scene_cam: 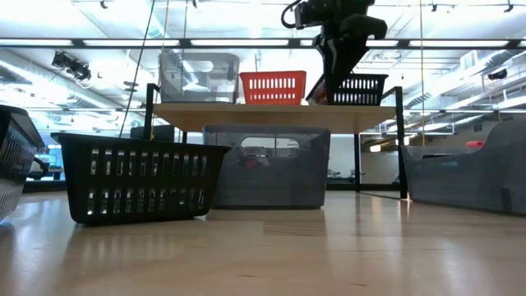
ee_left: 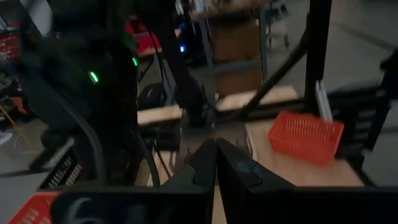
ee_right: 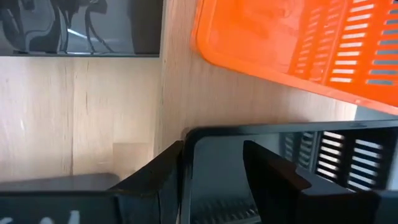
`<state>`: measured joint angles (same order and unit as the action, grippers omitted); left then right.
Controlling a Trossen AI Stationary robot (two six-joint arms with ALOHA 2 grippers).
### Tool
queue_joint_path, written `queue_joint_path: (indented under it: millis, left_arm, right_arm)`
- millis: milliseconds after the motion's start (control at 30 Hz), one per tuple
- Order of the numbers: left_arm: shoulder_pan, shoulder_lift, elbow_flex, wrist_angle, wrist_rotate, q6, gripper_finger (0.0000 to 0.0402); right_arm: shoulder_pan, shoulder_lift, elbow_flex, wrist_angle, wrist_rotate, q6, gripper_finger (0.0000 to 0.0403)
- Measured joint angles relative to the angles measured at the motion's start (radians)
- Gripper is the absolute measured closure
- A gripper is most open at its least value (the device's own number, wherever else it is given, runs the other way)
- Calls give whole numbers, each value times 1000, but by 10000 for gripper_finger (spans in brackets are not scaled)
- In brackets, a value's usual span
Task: Stack baskets on shelf by color
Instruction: Put the bottom right black bin on the shelf, then stack the left gray bin on the gray bin on the shelf
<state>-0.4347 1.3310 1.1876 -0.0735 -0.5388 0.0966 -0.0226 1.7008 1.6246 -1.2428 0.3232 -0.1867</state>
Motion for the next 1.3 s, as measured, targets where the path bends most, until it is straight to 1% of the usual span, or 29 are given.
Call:
queue_joint_path:
  millis: [67,200,267,333,467,500,533,667,767,833,900,967,1067,1133,1300]
  left_arm:
    - [0,15,0,-48,0,20,378]
    - [13,66,0,-88,-1,102,377]
    - [25,101,0,-75,0,100,377]
    - [35,136,0,-38,5,99,377]
    - [47,201,0,-28,78,96,377]
    - [48,217,0,-30,97,87,377]
    - [48,229,0,-33,109,69,376]
    - [53,265,0,-41,147,13,369]
    - [78,285,0,-90,188,-58,356]
    - [106,289,0,-153,207,-112,345]
    - [140,304,2,-178,232,-180,333]
    - [170,313,-2,-243,270,-246,324]
    - [208,352,1,-250,331,-316,314]
    - [220,380,0,-245,357,-331,311]
    - [223,422,0,-231,361,-322,310]
  right_arm:
    - [8,0,25,-7,0,0,232]
    - [34,0,91,-40,-7,16,232]
    - [52,0,133,-69,-21,44,232]
    - [74,0,179,-137,-49,87,232]
    - [125,-1,268,-303,-82,213,232]
    - [137,-1,286,-337,-83,245,232]
    - [149,-5,296,-332,-83,271,232]
    - [201,-60,299,-322,-145,338,232]
    - [234,-90,299,-328,-132,377,231]
    - [254,-113,299,-326,-122,401,231]
    - [271,-135,299,-329,-108,405,231]
    - [284,-148,299,-329,-96,406,231]
    - [293,-159,299,-329,-74,413,231]
    - [296,-164,299,-328,-60,409,231]
    - [298,-163,298,-323,-59,371,231]
